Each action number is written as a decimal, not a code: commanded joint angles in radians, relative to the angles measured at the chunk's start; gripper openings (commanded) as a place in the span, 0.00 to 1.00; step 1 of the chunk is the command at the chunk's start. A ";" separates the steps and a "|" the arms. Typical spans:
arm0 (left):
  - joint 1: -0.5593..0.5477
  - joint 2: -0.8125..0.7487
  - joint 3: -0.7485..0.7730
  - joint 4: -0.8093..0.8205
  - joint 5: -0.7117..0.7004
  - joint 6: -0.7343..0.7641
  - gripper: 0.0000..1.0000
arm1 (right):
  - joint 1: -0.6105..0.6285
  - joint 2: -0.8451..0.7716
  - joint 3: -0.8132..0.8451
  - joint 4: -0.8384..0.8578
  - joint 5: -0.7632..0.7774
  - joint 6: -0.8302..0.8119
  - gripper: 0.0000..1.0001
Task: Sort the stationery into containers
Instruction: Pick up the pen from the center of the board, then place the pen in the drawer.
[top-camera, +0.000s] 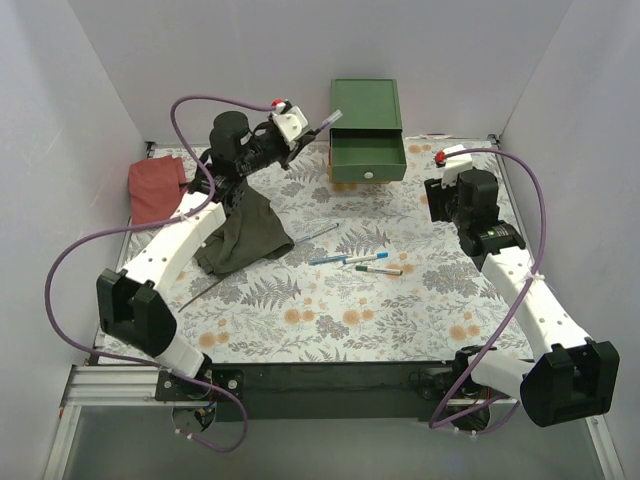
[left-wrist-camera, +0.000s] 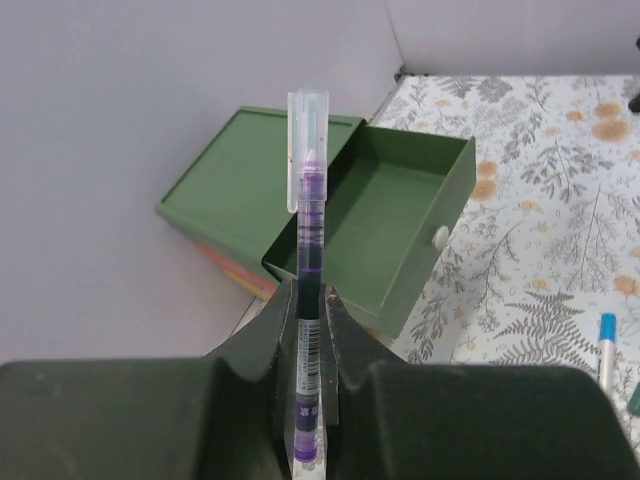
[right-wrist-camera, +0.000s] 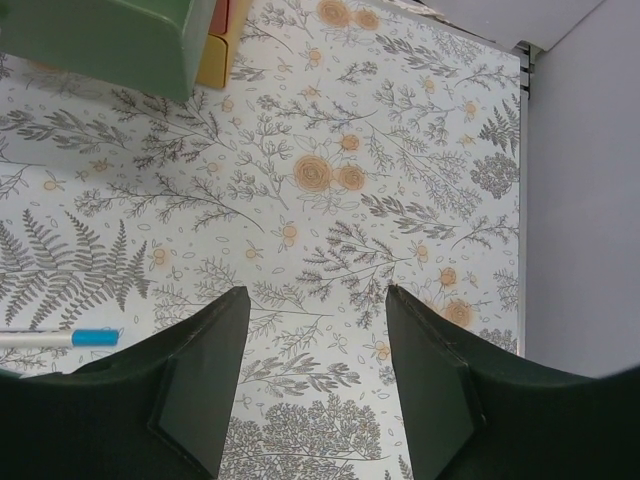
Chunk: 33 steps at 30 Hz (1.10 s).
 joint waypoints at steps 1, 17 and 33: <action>-0.001 0.076 -0.045 0.153 0.158 0.155 0.03 | -0.009 0.000 0.039 0.061 0.010 -0.012 0.65; -0.032 0.256 0.062 0.420 0.292 0.029 0.03 | -0.035 0.013 0.028 0.078 0.004 -0.009 0.65; -0.067 0.507 0.268 0.437 0.280 -0.029 0.08 | -0.069 -0.012 -0.015 0.087 -0.001 0.001 0.65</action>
